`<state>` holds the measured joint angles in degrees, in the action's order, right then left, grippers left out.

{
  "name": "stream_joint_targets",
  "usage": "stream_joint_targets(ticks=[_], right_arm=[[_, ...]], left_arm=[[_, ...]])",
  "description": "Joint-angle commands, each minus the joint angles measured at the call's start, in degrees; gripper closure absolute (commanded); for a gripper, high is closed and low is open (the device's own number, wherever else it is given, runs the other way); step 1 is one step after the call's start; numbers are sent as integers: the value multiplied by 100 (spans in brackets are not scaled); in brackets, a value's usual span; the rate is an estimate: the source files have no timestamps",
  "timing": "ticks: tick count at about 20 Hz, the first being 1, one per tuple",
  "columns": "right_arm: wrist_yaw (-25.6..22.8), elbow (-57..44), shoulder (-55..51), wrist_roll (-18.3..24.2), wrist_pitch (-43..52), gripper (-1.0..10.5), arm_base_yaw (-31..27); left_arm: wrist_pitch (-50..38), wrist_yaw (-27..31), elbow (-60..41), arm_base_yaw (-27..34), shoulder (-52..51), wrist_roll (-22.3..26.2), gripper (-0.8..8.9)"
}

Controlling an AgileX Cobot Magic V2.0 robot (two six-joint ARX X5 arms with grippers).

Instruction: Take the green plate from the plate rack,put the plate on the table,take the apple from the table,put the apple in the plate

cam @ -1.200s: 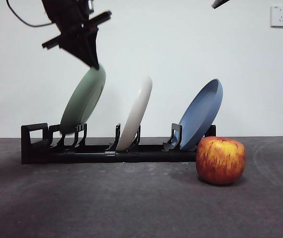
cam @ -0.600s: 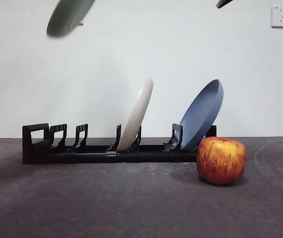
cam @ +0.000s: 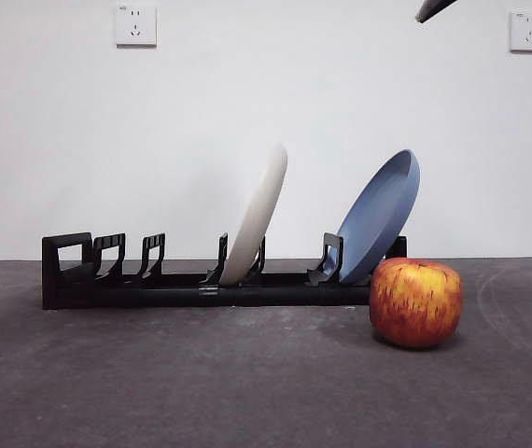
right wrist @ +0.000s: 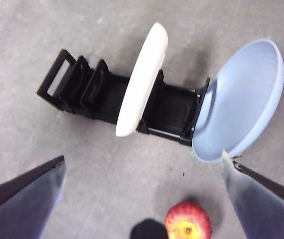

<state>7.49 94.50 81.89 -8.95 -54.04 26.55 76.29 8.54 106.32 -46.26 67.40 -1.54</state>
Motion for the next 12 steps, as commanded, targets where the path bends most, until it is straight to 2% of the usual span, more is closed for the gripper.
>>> stream_joint_targets(ticks=[1, 6, 9, 12], right_arm=[[-4, 15, 13, 116, -35, 349, 2], [-2, 15, 13, 151, -50, 349, 2], [-4, 15, 13, 149, -111, 349, 2], [-4, 15, 13, 151, -208, 349, 2]], left_arm=[[33, 59, -1139, -140, -535, -647, 822], [-269, 643, -3193, -321, -809, -1399, 822], [-1436, 601, -4074, -409, -474, -1475, 823], [-2391, 610, -4280, -535, 238, -1458, 822]])
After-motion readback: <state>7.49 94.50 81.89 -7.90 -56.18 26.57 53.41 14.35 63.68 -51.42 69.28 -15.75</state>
